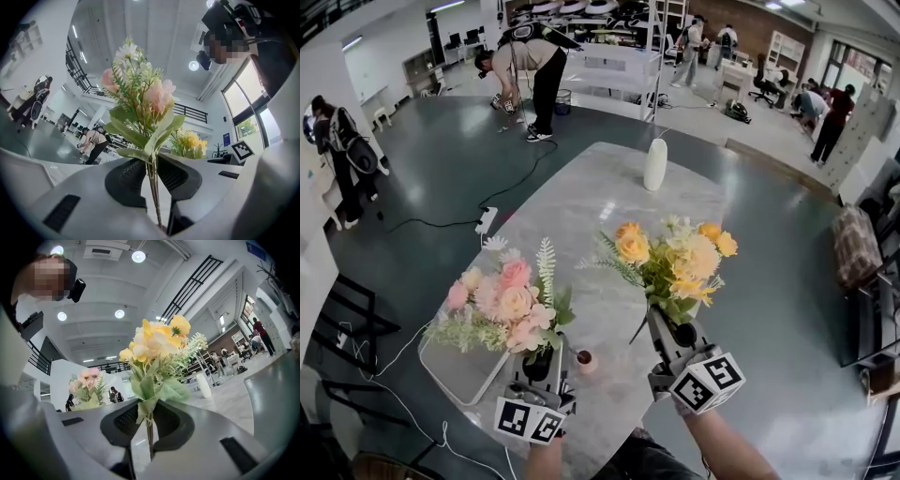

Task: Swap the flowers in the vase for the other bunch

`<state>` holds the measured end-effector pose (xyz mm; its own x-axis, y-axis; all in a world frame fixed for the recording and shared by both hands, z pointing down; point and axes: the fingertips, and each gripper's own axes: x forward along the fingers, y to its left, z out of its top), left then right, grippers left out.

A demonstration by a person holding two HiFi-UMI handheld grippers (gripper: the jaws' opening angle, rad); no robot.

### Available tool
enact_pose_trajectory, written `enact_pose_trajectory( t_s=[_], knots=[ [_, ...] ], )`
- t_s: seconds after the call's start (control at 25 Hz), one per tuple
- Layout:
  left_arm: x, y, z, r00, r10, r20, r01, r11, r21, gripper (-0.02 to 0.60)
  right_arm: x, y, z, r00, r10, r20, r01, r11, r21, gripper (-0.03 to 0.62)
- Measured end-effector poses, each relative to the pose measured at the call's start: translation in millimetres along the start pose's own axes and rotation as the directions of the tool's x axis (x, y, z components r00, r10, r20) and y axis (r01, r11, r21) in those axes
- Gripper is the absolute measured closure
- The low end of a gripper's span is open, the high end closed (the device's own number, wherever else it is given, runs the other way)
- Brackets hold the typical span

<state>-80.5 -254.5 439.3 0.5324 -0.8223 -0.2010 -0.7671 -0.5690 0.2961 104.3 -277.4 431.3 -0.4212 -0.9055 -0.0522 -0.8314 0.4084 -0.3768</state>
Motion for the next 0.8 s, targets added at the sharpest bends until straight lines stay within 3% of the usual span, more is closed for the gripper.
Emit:
enact_pose_trajectory(
  t_s=[0.8],
  knots=[
    [19.9, -17.5, -29.6, 0.998, -0.012, -0.057, 0.014, 1.000, 0.020, 0.499, 2.6, -8.0, -8.8, 1.000, 0.021, -0.018, -0.021, 0.999, -0.026, 0.528]
  ],
)
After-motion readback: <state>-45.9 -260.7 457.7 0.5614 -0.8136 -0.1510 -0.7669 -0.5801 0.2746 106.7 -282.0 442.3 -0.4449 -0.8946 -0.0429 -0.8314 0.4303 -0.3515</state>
